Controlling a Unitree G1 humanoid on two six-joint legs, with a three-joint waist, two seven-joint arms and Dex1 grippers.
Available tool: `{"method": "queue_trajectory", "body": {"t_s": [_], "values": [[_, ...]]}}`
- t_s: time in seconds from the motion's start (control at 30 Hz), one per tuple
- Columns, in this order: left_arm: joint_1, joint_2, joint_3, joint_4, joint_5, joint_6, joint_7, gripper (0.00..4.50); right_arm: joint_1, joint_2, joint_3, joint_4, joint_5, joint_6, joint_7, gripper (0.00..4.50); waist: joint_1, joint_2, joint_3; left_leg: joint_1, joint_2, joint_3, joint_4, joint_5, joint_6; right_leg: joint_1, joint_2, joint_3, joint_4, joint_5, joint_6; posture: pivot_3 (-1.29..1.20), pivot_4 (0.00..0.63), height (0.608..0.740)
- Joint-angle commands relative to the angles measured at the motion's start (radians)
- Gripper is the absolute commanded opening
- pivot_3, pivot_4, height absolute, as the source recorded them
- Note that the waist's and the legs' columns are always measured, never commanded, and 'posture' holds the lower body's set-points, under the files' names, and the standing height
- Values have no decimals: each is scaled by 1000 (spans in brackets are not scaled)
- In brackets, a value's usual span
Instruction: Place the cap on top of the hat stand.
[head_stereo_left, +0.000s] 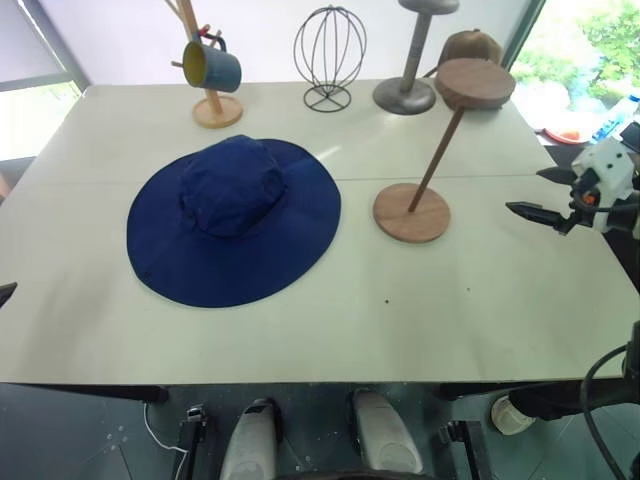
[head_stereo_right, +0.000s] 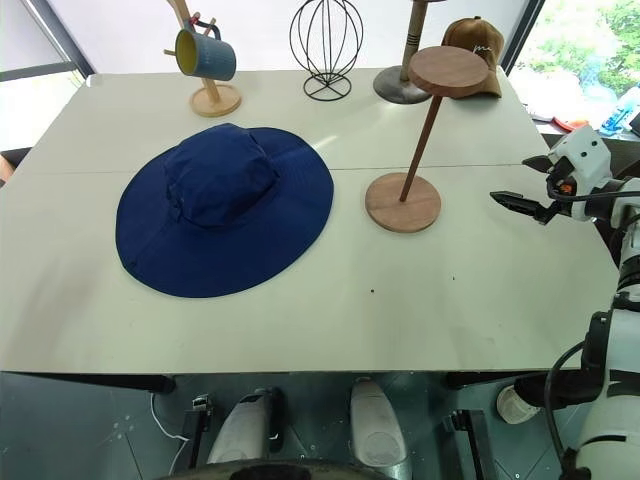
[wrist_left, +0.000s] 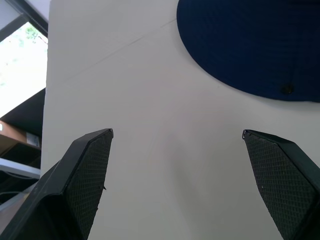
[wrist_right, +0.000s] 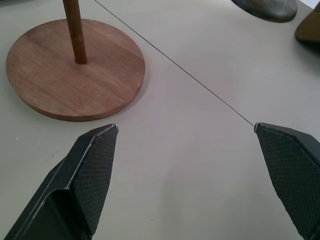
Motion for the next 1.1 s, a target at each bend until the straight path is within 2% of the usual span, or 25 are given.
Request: {"method": "queue_trajectory", "body": {"t_s": [0.03, 0.53, 0.7, 0.8, 0.93, 1.1], "values": [[-5, 25, 13, -19, -22, 5, -26, 4342, -19, -26, -23, -9, 7, -18, 9, 4500, 0, 0, 0, 0, 0, 0, 0, 0, 0, 0, 0, 0, 0, 0, 0, 0, 150, 740], [-65, 47, -36, -37, -44, 65, -47, 4342, -6, -29, -27, -44, 25, 34, 56, 4500, 0, 0, 0, 0, 0, 0, 0, 0, 0, 0, 0, 0, 0, 0, 0, 0, 150, 740], [-132, 57, -150, -113, -63, 69, -76, 4342, -11, -20, 14, -110, -9, 0, 89, 4500, 2, 0, 0, 0, 0, 0, 1, 0, 0, 0, 0, 0, 1, 1, 1, 0, 150, 740], [-137, 72, -225, -216, -67, 57, -124, 4342, 5, -23, 29, -247, 28, 61, 200, 4500, 2, 0, 0, 0, 0, 0, 1, 0, 0, 0, 0, 1, 1, 1, 2, 0, 150, 740], [-164, 84, -316, -316, -82, 54, -162, 4342, 101, -42, 13, -522, 127, 234, 307, 4500, 3, 0, 0, 0, 1, 0, 1, 0, 0, 0, 1, 1, 1, 3, 5, 0, 150, 740], [-196, 107, -468, -346, 20, -107, -214, 4342, 286, -72, -33, -885, 246, 460, 298, 4500, 14, 0, 0, 0, 1, -1, 1, 0, 0, 0, 2, 1, 3, 2, 5, 0, 150, 740]]}}
